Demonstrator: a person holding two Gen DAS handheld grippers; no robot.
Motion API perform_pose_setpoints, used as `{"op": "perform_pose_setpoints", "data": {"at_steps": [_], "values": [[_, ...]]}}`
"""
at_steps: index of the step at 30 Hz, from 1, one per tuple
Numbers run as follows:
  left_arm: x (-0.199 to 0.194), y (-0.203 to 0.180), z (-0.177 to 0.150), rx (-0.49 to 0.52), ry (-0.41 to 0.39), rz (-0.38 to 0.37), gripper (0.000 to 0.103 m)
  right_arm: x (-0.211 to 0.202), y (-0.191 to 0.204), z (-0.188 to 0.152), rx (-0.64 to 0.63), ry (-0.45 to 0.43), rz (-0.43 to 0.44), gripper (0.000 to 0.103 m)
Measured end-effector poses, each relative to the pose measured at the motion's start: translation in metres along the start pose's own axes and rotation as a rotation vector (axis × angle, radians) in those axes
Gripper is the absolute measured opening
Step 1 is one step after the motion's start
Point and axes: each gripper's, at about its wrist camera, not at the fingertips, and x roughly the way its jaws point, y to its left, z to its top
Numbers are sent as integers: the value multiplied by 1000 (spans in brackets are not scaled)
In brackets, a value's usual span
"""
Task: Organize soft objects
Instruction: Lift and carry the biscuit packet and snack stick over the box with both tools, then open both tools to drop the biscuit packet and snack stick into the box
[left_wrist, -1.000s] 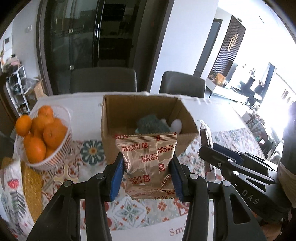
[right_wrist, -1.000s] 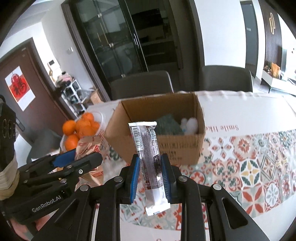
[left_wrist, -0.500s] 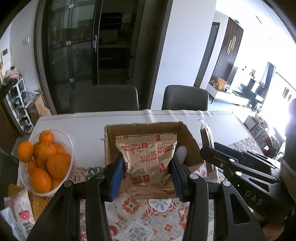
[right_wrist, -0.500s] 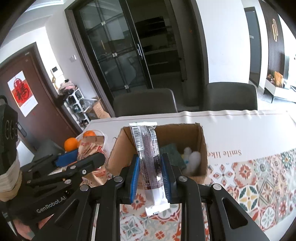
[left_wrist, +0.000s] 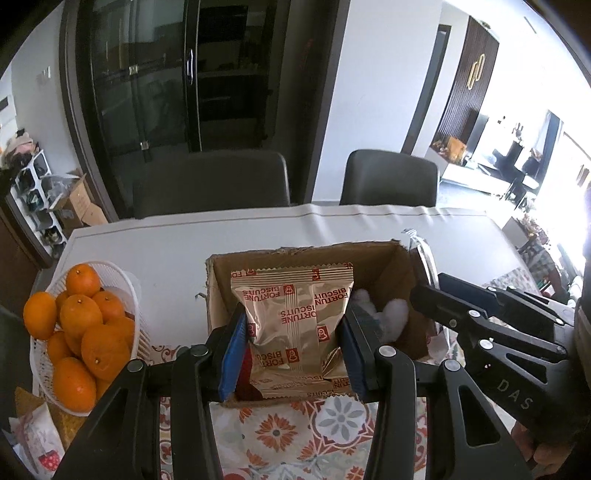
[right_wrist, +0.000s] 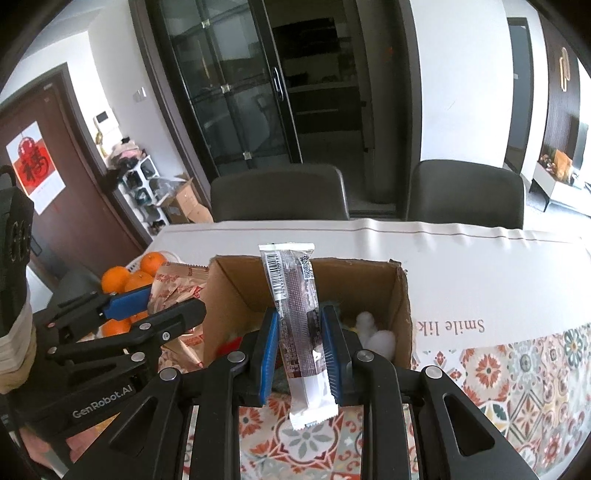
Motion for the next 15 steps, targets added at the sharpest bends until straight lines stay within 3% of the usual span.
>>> {"op": "perform_pose_setpoints", "data": {"at_steps": [9, 12, 15], "values": [[39, 9, 4, -18, 72, 17, 51, 43, -10, 5, -9, 66, 5, 26], [44, 13, 2, -41, 83, 29, 62, 55, -11, 4, -14, 100, 4, 43], [39, 13, -1, -32, 72, 51, 63, 60, -16, 5, 5, 112, -39, 51]]}}
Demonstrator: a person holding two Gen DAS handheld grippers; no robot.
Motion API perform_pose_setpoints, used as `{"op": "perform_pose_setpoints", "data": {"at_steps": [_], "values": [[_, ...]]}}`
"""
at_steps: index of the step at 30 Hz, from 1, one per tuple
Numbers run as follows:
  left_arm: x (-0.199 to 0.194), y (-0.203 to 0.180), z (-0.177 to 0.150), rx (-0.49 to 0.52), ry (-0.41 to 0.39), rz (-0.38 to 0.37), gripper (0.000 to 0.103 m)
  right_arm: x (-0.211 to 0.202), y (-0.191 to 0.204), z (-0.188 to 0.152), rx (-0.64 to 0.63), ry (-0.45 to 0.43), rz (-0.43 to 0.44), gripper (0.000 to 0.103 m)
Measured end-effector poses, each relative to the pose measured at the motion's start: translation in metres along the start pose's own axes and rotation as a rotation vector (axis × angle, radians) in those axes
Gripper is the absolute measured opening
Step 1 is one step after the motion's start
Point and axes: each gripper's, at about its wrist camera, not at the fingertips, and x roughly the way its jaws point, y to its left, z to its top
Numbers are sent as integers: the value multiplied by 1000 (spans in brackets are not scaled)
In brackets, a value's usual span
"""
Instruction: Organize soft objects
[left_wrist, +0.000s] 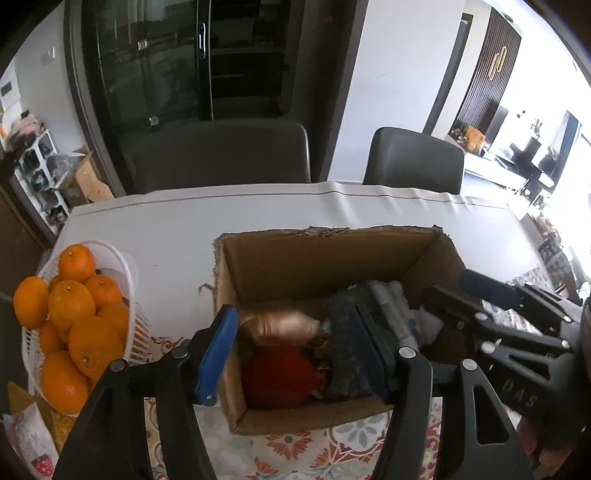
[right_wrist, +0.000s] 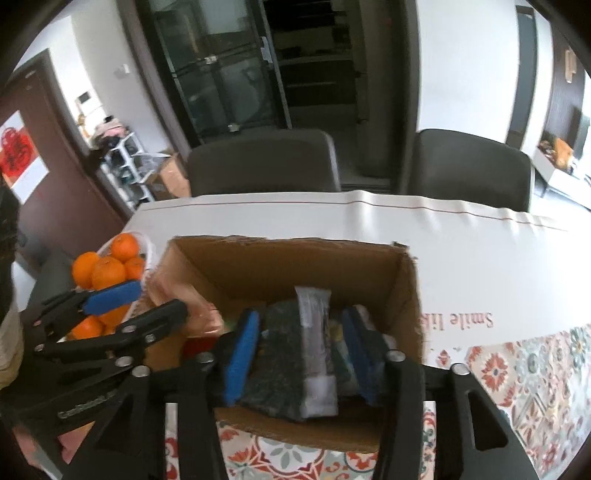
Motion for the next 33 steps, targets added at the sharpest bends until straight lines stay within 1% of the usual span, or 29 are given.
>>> {"op": "perform_pose_setpoints", "data": {"at_steps": [4, 6, 7, 9, 10, 12, 14, 20, 26, 33], "values": [[-21, -1, -11, 14, -39, 41, 72, -10, -4, -6, 30, -11, -51, 52], [-38, -3, -22, 29, -69, 82, 82, -21, -2, -13, 26, -24, -79, 59], [-48, -3, -29, 33, -92, 99, 84, -29, 1, -17, 23, -34, -95, 61], [-68, -3, -42, 33, -133, 134, 94, -49, 7, -27, 12, -69, -125, 69], [-76, -3, -47, 35, -148, 149, 95, -62, 11, -34, 12, -93, -150, 72], [-99, -4, -62, 42, -191, 182, 100, -80, 16, -45, 13, -121, -172, 79], [-118, -4, -76, 38, -223, 208, 103, -103, 24, -60, 13, -157, -190, 83], [-170, -5, -123, 62, -292, 245, 103, -152, 41, -104, 41, -216, -217, 88], [-212, -8, -168, 90, -329, 220, 103, -192, 59, -157, 60, -251, -224, 89], [-247, -14, -214, 68, -332, 179, 103, -229, 76, -202, 61, -291, -228, 89]]}}
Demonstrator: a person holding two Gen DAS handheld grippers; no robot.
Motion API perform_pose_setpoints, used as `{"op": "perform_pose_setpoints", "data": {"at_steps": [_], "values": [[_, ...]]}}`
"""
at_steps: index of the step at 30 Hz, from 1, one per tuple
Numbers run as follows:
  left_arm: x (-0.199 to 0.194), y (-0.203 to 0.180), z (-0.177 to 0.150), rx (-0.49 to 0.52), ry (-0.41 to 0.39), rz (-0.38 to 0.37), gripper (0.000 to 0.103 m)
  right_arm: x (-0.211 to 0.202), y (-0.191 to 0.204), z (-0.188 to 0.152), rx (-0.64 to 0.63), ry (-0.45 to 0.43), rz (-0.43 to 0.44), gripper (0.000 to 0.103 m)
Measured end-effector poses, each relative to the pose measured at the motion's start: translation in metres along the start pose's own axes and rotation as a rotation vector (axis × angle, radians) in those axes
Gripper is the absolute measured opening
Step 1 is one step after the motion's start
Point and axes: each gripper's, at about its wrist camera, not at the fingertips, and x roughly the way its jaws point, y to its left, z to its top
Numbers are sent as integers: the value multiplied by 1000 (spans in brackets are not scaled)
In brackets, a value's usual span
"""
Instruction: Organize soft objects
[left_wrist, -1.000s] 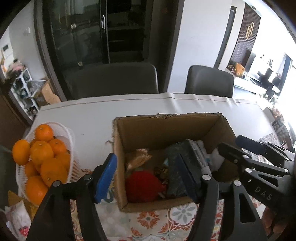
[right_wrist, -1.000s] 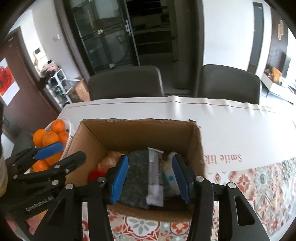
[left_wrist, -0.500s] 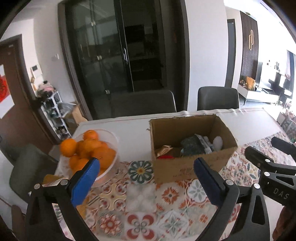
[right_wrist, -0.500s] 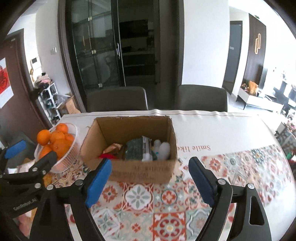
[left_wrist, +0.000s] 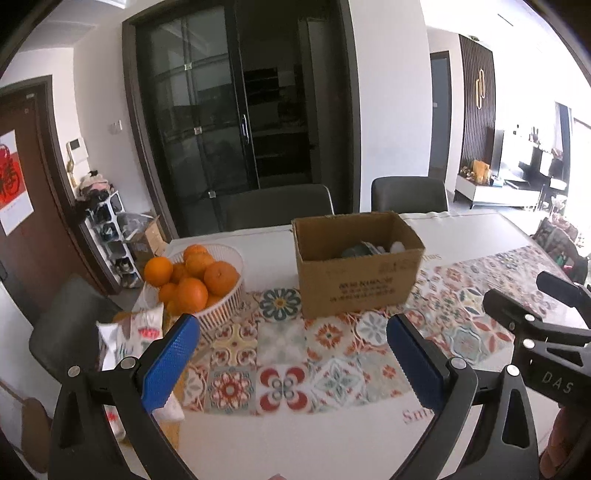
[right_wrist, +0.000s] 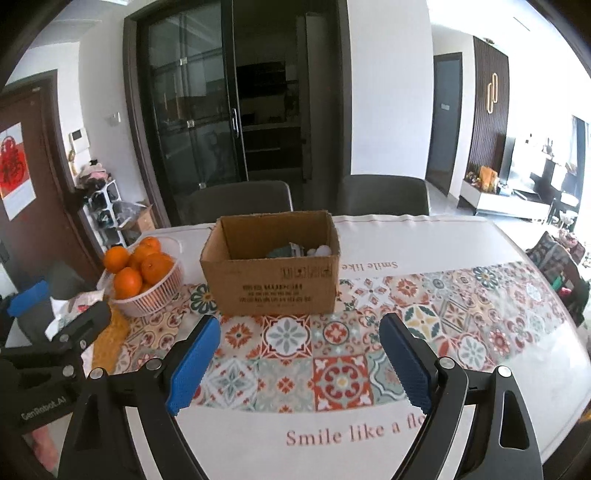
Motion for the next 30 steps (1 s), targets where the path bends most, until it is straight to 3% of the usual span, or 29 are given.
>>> {"op": "perform_pose_setpoints", "data": {"at_steps": [14, 19, 30], "values": [[-91, -22, -60, -19, -25, -3, 103, -89, -12, -58, -17, -34, -8, 89], [-116, -31, -79, -12, -44, -3, 103, -117, -18, -80, -14, -46, -5, 94], [-161, -40, -100, -13, -74, -8, 103, -159, -28, -111, -5, -72, 9, 95]]}}
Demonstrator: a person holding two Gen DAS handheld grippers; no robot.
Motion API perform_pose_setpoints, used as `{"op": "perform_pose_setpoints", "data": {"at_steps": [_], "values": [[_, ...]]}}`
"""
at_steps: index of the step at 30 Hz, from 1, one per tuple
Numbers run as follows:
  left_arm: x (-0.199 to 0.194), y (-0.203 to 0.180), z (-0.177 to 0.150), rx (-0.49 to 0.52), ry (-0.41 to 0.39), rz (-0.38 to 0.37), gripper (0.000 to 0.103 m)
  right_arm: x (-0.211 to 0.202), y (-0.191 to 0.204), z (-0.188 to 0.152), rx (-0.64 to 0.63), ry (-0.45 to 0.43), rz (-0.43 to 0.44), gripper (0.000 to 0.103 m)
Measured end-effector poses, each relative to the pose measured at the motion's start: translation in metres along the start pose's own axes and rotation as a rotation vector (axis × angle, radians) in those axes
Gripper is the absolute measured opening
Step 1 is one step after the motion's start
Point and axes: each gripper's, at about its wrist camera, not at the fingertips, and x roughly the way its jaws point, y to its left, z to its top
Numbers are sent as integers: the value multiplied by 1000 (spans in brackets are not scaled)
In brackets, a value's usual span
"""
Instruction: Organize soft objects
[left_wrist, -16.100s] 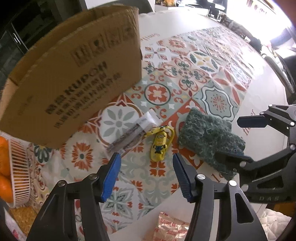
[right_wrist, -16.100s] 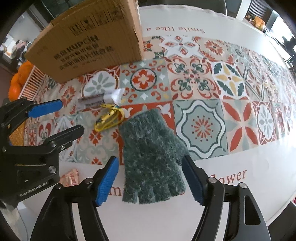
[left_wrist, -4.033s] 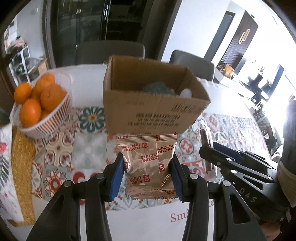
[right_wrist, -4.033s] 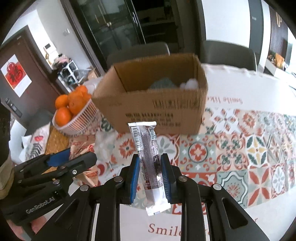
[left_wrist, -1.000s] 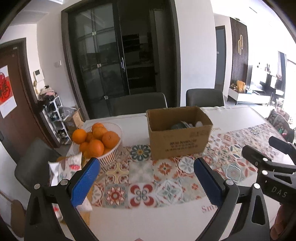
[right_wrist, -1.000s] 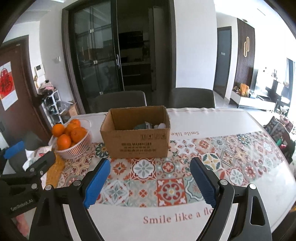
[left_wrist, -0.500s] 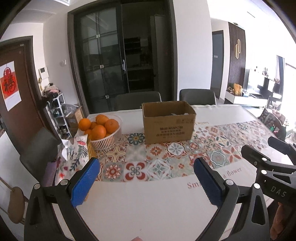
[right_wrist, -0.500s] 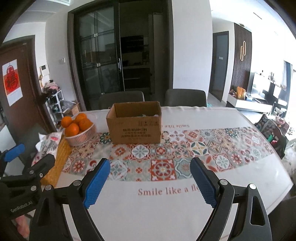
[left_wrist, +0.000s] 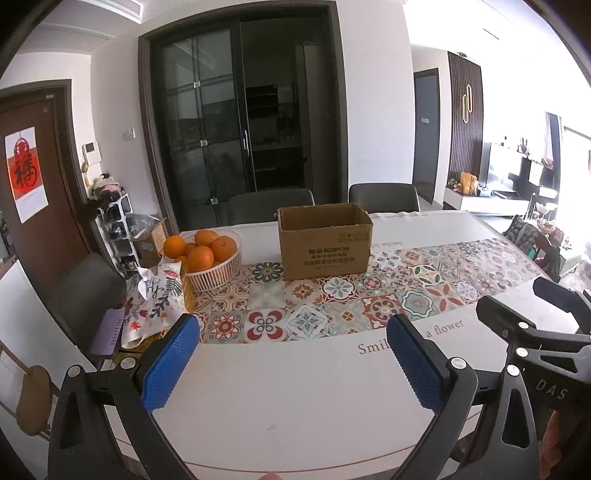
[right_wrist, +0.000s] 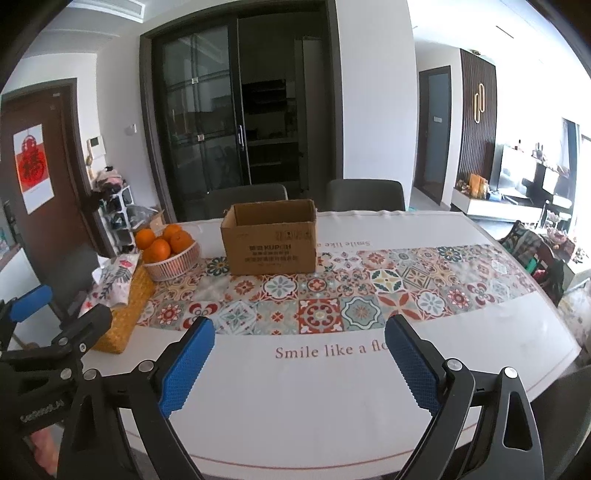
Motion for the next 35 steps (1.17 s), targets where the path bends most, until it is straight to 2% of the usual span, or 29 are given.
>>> {"op": "perform_pose_setpoints", "data": {"at_steps": [17, 35], "values": [[-22, -2, 5, 3, -32, 8, 103, -29, -5, -2, 0, -36, -15, 95], [-21, -5, 5, 4, -30, -6, 103, -25, -8, -3, 7, -29, -13, 95]]}}
